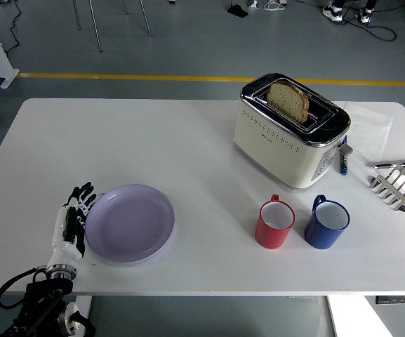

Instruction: Push plate across desktop,pick up the break from the machine,place the break in the plate

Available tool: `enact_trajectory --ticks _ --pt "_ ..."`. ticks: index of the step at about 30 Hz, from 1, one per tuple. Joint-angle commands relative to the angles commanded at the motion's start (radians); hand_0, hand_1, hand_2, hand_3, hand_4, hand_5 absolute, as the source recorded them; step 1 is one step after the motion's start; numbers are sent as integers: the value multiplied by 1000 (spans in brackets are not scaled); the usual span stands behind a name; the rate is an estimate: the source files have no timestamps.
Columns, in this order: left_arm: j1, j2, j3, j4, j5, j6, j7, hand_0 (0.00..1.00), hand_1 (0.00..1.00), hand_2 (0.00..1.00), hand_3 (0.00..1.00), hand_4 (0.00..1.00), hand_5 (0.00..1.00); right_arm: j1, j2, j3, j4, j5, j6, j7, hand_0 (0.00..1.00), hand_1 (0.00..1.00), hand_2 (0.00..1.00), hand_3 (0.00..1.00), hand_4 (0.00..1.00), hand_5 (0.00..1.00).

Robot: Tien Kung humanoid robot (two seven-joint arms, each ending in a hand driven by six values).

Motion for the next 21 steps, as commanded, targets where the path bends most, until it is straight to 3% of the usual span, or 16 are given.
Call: enact_trajectory --ticks 12,21 --pt "-14 9 106 -27 -50 -4 3 824 867 886 821 594 998 -7 0 -4 0 -1 1 0 786 719 702 693 476 497" --pt "-14 14 147 -38 -75 -5 2 824 866 886 820 593 998 -17 -1 -10 -1 -1 2 1 786 719 697 692 476 496"
